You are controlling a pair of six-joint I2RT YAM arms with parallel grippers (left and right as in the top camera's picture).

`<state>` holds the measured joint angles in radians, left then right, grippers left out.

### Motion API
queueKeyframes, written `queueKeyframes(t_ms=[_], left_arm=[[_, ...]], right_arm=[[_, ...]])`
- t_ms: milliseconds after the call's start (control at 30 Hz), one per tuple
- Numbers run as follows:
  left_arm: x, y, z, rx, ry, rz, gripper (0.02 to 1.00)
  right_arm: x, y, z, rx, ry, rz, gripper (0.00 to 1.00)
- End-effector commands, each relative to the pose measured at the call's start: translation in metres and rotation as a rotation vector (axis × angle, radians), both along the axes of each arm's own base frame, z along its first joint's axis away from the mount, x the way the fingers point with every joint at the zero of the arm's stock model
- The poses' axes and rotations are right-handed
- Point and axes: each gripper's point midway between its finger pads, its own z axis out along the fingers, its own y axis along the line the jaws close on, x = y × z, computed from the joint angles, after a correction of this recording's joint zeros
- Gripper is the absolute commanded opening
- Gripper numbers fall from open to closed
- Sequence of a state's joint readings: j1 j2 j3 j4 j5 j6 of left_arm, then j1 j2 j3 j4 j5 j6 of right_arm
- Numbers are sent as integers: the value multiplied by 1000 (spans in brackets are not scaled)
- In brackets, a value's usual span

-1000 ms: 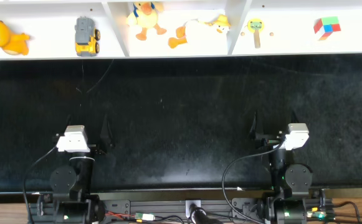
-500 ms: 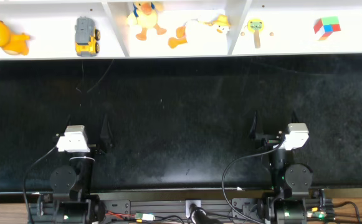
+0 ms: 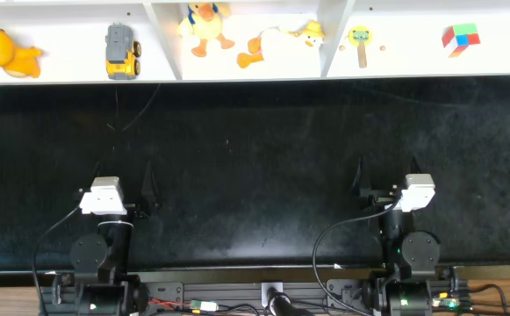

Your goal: Store Toys

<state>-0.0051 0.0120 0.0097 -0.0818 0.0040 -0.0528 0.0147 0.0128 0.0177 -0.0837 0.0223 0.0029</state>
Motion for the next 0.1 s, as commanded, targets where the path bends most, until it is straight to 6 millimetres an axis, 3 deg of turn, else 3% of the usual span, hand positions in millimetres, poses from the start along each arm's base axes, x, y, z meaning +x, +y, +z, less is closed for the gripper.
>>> queueKeyframes(t_ms=[33, 100], left_arm=[[0, -3, 1, -11, -6, -14, 998], [0, -3, 1, -11, -6, -14, 998]], right_arm=[[0, 0, -3, -3, -1, 4, 996], [0, 0, -3, -3, -1, 4, 996]])
